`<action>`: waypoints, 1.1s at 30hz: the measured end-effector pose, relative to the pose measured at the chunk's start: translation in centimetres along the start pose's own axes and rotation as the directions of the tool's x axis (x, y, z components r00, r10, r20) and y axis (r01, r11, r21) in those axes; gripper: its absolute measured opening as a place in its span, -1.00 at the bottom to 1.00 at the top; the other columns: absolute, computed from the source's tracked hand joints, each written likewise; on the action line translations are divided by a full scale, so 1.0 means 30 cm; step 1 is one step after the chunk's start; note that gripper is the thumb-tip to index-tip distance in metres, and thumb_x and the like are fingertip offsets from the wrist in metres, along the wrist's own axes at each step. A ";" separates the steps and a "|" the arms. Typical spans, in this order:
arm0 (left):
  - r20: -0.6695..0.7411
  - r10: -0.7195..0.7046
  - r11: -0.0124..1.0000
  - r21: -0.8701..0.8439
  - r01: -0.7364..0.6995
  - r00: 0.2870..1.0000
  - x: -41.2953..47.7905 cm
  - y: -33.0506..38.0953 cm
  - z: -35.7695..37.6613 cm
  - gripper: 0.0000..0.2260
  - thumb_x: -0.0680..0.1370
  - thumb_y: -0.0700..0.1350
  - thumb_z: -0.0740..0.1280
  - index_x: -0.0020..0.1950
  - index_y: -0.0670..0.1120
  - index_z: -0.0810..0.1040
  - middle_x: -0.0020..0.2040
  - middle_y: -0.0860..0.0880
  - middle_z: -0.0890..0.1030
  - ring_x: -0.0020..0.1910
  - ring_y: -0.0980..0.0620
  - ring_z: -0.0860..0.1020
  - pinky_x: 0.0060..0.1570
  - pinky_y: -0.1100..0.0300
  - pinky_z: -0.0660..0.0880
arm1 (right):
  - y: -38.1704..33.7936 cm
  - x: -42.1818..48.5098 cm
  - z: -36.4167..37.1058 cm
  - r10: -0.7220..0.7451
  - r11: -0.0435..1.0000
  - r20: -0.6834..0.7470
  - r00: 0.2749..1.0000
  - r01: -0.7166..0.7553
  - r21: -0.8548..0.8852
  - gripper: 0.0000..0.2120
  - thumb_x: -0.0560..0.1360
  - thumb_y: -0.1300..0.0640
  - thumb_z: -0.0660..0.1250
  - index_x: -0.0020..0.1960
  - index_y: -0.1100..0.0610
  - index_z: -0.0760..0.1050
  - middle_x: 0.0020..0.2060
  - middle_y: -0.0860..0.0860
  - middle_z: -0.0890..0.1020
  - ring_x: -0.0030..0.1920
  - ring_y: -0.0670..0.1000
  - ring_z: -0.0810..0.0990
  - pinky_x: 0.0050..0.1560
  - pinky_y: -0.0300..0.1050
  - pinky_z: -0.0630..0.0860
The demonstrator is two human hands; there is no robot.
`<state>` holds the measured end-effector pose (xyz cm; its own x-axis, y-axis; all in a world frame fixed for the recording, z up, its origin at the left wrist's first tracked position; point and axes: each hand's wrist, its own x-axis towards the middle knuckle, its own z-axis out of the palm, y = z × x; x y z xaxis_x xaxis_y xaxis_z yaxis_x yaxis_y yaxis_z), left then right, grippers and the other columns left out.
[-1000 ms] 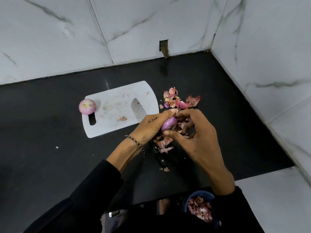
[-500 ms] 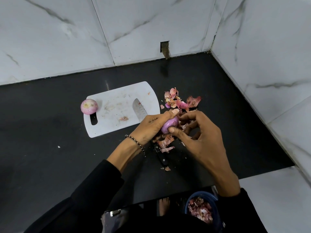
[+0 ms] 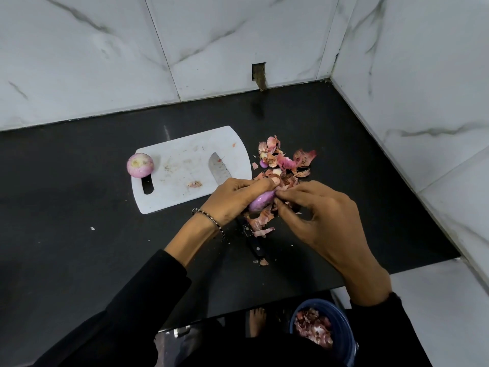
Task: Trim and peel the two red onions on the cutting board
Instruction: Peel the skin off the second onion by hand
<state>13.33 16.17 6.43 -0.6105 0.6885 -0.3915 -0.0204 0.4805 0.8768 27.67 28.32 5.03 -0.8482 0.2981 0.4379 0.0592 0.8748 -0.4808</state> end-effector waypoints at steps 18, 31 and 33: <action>0.035 -0.148 0.988 -0.044 0.149 0.988 0.015 -0.009 0.023 -0.51 0.51 0.30 0.29 -0.43 -0.04 0.59 -0.52 -0.02 0.50 -0.59 0.10 0.36 -0.57 0.35 0.26 | 0.000 -0.006 0.050 0.073 0.992 -0.020 0.997 -0.070 0.109 -0.71 0.42 -0.18 0.35 -0.13 0.06 0.53 -0.23 -0.11 0.56 -0.28 -0.10 0.50 -0.31 -0.06 0.52; 0.011 -0.246 0.948 -0.204 0.243 0.969 0.061 -0.035 0.012 -0.40 0.53 0.35 0.18 -0.23 -0.18 0.59 -0.47 -0.09 0.56 -0.63 0.09 0.43 -0.58 0.37 0.31 | -0.007 -0.017 0.031 0.042 0.976 0.027 0.999 -0.046 0.213 -0.76 0.40 -0.15 0.41 -0.14 0.01 0.51 -0.23 -0.17 0.54 -0.26 -0.12 0.52 -0.29 -0.06 0.51; 0.021 -0.263 0.931 -0.258 0.259 0.965 0.063 -0.035 0.010 -0.42 0.56 0.33 0.17 -0.21 -0.18 0.57 -0.50 -0.05 0.56 -0.64 0.12 0.45 -0.61 0.40 0.32 | -0.010 -0.017 0.035 0.048 0.975 0.023 0.999 -0.052 0.217 -0.75 0.39 -0.16 0.41 -0.16 0.01 0.51 -0.24 -0.17 0.54 -0.28 -0.11 0.52 -0.30 -0.04 0.51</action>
<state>12.45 17.14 4.70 -0.5667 0.5494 -0.6139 -0.3816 0.4854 0.7866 27.53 27.52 4.16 -0.8563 0.3306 0.3968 -0.0128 0.7545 -0.6562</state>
